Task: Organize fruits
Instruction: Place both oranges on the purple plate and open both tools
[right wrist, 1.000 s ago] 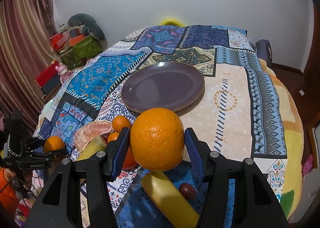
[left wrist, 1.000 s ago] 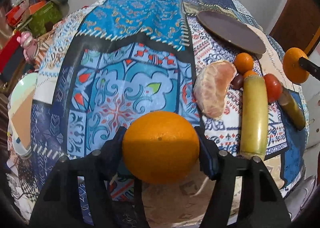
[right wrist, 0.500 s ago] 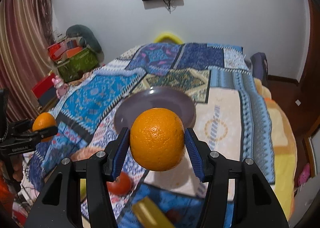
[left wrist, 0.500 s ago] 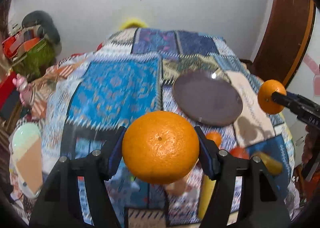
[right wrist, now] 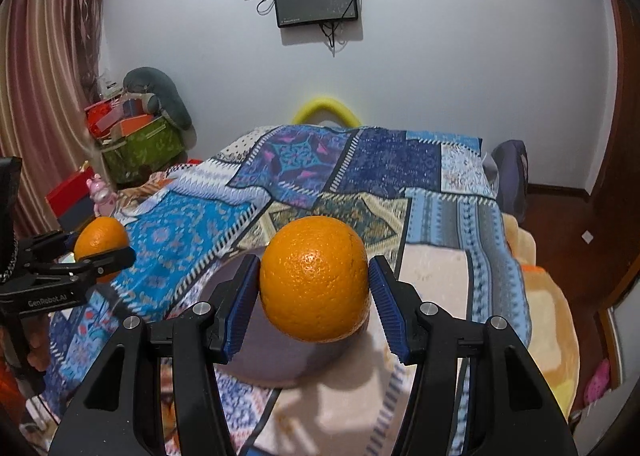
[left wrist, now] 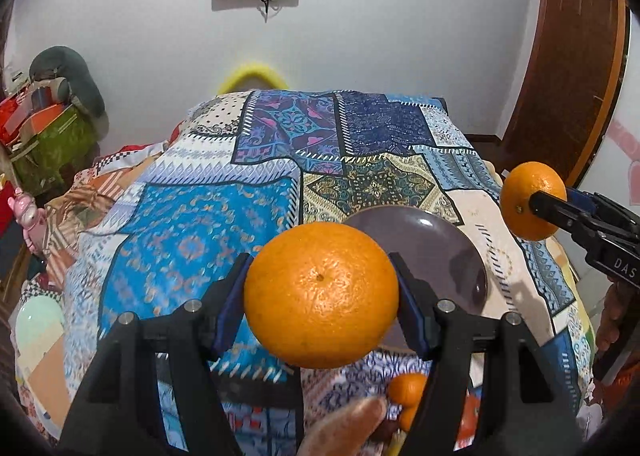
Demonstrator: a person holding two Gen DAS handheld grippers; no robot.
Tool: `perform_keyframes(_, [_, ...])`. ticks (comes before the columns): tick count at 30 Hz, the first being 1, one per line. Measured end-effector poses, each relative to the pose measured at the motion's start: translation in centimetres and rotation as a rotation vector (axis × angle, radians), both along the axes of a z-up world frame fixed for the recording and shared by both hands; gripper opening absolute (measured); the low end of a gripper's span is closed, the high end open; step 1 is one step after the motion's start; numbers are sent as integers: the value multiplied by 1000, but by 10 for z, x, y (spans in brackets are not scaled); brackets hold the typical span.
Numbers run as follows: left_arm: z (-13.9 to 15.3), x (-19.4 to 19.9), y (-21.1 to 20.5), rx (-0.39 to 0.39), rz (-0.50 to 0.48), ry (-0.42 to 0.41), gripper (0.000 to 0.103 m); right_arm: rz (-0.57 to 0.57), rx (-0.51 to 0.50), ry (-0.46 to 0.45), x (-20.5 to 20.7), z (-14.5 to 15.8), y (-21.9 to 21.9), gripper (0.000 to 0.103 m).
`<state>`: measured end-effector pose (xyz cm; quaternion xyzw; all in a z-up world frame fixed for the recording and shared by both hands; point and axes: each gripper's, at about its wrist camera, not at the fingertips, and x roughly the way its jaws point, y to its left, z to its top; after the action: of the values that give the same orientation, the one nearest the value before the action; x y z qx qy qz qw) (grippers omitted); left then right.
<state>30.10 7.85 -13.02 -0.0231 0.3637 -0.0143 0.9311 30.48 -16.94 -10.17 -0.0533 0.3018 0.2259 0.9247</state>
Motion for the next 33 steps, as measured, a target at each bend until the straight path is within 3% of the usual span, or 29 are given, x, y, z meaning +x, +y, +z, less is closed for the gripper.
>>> perform_keyframes(15, [-37,66,-17,0,-22,83,66,21,-47,37,48,-23,23,52])
perform_keyframes(33, [-98,112,-40,59,-65,238,66,59,-140,173,82,-74,32,52])
